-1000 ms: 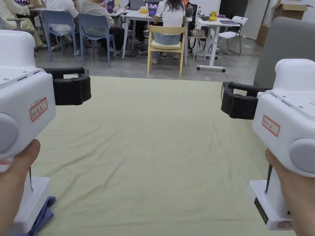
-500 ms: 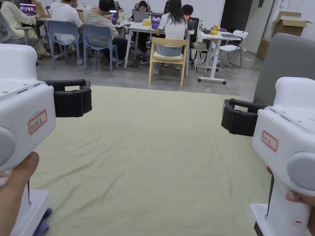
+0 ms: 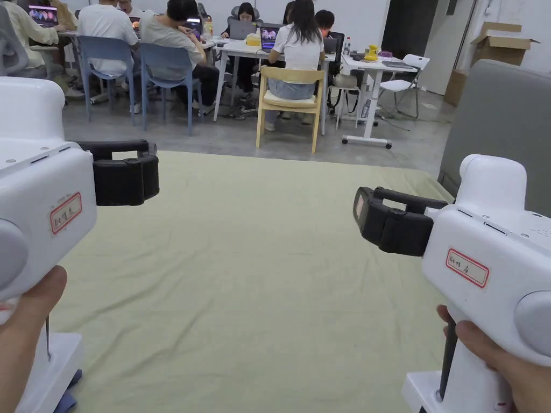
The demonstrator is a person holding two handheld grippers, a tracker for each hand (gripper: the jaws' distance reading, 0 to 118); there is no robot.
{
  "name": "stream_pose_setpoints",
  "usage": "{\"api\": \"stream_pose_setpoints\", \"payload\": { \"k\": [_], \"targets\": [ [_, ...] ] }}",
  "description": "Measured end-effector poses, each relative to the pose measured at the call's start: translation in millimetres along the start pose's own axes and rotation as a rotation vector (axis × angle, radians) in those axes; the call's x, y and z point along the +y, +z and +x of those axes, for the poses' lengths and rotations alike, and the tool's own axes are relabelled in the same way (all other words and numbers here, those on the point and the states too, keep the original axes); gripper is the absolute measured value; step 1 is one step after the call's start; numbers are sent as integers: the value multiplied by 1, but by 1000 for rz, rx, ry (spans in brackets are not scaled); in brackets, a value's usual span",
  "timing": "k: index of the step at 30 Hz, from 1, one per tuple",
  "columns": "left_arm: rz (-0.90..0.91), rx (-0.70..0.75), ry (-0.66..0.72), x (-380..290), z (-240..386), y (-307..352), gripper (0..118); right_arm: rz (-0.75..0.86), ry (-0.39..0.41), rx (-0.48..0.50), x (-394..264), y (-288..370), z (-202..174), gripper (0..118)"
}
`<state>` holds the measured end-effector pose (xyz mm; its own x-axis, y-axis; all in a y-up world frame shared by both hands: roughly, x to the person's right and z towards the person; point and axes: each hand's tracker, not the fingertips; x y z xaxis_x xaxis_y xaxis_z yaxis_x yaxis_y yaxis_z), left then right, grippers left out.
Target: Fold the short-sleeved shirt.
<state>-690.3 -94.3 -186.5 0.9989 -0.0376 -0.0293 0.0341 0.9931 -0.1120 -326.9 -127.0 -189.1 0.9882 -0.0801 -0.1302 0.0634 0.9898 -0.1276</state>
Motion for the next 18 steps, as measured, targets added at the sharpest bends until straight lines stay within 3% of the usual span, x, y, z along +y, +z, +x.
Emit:
{"api": "stream_pose_setpoints", "payload": {
  "k": [5,10,18],
  "targets": [
    [-3,23,-3,-8,-2,-2,118,5,71,-52,3,1,0,118],
    [-2,10,11,-8,-3,-2,118,26,55,-87,1,3,2,118],
    [-1,2,-13,-12,2,-2,118,43,128,-125,0,7,-5,118]
  ]
}}
